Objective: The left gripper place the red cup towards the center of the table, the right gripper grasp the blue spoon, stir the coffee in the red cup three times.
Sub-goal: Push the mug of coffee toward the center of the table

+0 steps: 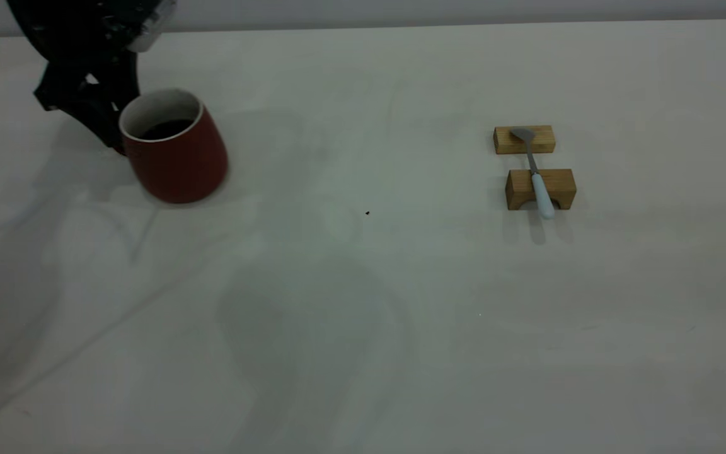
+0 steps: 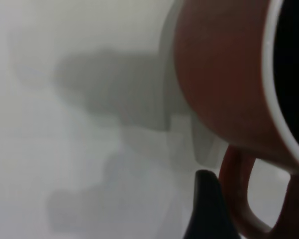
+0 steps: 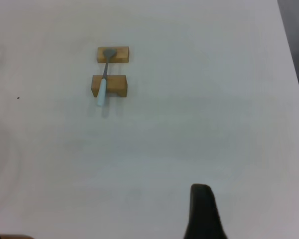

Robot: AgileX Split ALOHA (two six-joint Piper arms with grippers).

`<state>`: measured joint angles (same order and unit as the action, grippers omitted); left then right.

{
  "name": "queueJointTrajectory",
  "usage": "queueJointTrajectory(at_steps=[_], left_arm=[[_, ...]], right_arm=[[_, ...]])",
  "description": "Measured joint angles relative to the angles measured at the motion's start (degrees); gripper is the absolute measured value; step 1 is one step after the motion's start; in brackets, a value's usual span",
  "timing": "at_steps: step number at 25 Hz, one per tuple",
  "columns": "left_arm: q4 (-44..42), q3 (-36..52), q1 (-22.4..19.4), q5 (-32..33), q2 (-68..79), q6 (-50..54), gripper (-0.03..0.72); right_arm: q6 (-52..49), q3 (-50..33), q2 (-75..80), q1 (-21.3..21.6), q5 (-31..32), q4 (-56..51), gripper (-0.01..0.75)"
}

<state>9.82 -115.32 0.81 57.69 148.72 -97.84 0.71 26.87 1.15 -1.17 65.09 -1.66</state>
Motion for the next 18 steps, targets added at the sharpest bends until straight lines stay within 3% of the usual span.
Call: queueJointTrajectory(at_steps=[18], left_arm=[[0.17, 0.00, 15.50, -8.46, 0.59, 15.43, 0.558]], right_arm=[[-0.11, 0.00, 0.00, 0.00, 0.00, 0.00, 0.569]])
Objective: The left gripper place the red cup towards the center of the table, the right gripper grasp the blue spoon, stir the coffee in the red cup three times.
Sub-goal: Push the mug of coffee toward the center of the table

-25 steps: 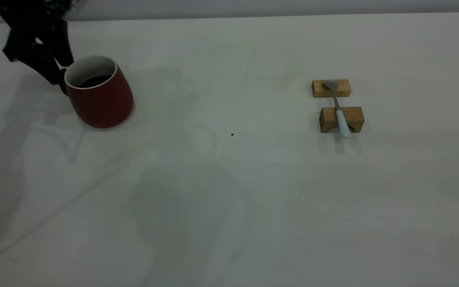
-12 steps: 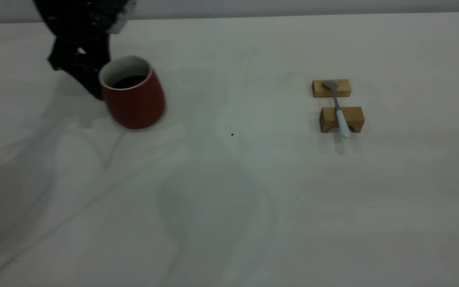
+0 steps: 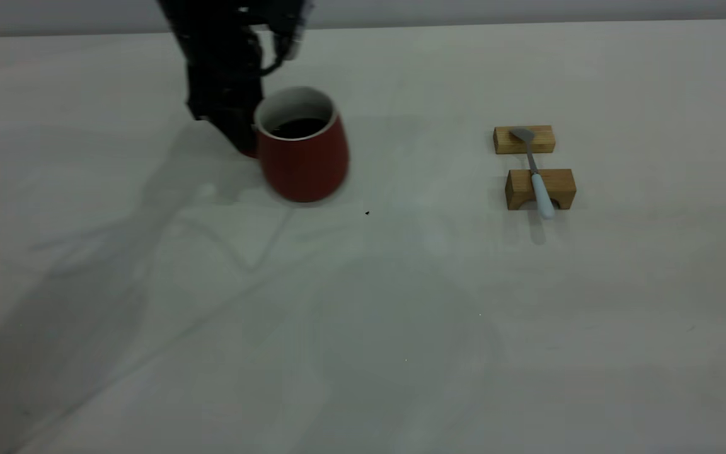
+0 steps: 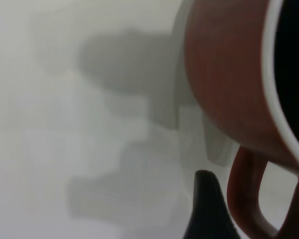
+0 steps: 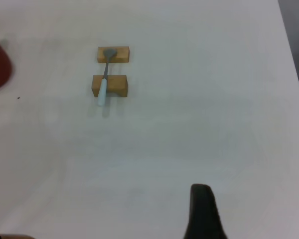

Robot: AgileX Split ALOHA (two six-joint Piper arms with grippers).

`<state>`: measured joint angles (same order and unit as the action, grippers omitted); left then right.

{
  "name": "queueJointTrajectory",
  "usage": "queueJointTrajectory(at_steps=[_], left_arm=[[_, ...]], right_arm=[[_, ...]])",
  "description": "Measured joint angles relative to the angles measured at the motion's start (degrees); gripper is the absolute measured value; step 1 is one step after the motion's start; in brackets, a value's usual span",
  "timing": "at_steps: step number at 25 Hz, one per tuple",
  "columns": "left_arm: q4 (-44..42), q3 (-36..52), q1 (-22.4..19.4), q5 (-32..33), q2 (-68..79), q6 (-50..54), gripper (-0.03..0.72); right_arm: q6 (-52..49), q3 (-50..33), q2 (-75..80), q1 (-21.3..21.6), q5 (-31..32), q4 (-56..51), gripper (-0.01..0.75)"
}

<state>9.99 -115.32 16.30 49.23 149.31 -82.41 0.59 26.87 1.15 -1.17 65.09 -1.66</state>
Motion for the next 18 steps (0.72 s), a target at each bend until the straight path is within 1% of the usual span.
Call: queueJointTrajectory(at_steps=[5, 10, 13, 18], left_arm=[[1.38, 0.00, 3.48, -3.44, 0.12, 2.07, 0.558], [4.36, 0.00, 4.30, -4.61, 0.34, 2.52, 0.558], [3.92, 0.00, 4.30, -3.44, -0.02, 3.95, 0.558], [0.48, 0.00, 4.30, 1.20, -4.25, 9.54, 0.558]], right_arm=[[0.06, 0.00, 0.00, 0.00, 0.00, 0.00, 0.569], [0.06, 0.00, 0.00, 0.00, 0.00, 0.00, 0.569], [0.06, 0.00, 0.00, 0.00, 0.00, 0.00, 0.569], [0.06, 0.00, 0.00, 0.00, 0.00, 0.00, 0.569]])
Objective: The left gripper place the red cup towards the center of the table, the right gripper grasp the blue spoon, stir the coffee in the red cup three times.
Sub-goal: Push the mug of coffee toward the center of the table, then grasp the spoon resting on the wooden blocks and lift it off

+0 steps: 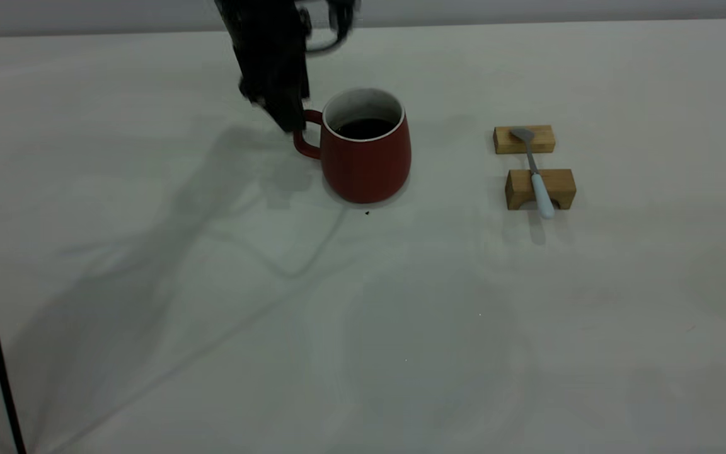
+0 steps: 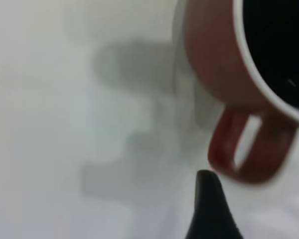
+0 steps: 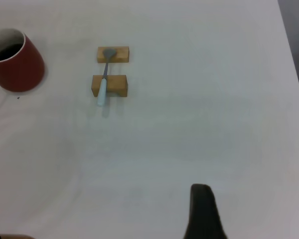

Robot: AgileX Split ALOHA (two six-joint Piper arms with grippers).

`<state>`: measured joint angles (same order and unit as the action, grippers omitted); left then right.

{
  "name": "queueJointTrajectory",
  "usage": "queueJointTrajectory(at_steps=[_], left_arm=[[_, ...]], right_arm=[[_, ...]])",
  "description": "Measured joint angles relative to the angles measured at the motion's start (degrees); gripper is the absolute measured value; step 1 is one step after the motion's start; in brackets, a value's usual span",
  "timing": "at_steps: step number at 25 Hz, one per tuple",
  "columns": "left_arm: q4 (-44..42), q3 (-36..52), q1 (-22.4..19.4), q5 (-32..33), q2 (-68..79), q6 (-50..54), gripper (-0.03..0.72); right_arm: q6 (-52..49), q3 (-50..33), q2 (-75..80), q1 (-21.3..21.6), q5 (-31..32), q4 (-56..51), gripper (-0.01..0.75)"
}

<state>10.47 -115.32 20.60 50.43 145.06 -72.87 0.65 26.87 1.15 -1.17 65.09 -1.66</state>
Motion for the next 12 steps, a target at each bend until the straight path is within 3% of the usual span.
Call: queueJointTrajectory(at_steps=[5, 12], left_arm=[[-0.45, 0.00, 0.00, 7.63, -10.16, 11.98, 0.558], [-8.99, 0.06, 0.00, 16.49, -28.51, 48.63, 0.558]], right_arm=[[0.00, 0.00, 0.00, 0.00, 0.00, 0.00, 0.569], [0.00, 0.00, 0.00, 0.00, 0.00, 0.00, 0.569]])
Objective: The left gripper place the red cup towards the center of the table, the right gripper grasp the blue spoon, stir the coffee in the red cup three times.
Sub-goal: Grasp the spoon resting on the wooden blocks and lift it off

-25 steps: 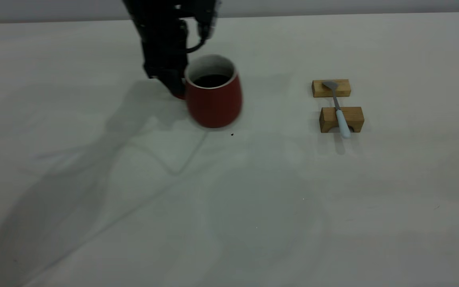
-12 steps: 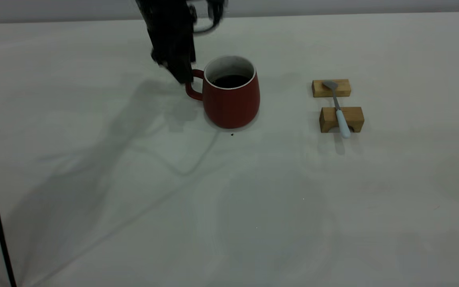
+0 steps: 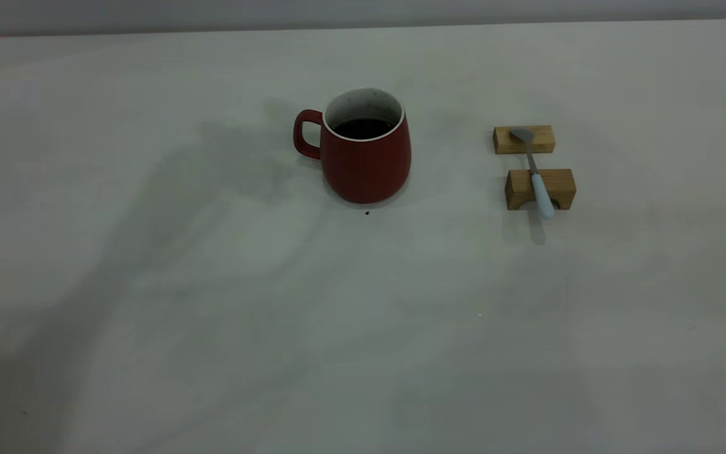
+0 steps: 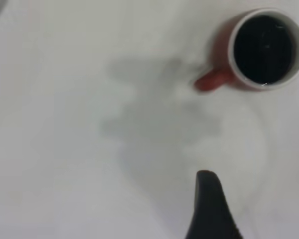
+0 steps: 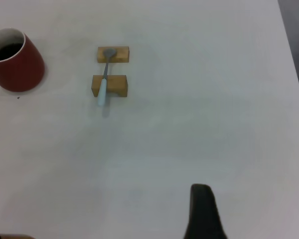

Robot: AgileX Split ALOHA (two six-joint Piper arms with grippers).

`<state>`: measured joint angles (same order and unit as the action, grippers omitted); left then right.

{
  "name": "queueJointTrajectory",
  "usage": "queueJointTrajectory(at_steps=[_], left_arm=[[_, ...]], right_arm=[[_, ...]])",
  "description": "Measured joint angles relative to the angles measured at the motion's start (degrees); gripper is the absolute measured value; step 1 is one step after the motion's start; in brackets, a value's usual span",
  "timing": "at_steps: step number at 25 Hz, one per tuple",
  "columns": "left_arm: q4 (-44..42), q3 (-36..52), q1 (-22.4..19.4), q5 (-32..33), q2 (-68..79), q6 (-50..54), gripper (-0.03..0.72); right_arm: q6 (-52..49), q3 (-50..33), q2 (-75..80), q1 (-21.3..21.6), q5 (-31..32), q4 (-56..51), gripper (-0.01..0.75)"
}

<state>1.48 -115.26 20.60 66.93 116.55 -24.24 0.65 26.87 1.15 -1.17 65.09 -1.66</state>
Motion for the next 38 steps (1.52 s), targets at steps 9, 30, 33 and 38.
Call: queueJointTrajectory(at_steps=[9, 30, 33, 38], left_arm=[[-12.91, 0.05, 0.00, 0.00, -19.16, 24.24, 0.558], [-5.03, 71.79, 0.00, -0.19, -80.11, 31.04, 0.558], [-5.03, 78.78, 0.00, -0.38, -88.87, 33.66, 0.558], [-5.65, 86.58, 0.00, -1.75, -98.66, 34.57, 0.558]], right_arm=[[0.00, 0.00, 0.00, 0.00, 0.00, 0.00, 0.569], [0.02, 0.00, 0.00, 0.00, 0.00, 0.00, 0.569], [0.02, 0.00, 0.00, 0.00, 0.00, 0.00, 0.569], [0.01, 0.00, 0.00, 0.00, 0.00, 0.00, 0.569]])
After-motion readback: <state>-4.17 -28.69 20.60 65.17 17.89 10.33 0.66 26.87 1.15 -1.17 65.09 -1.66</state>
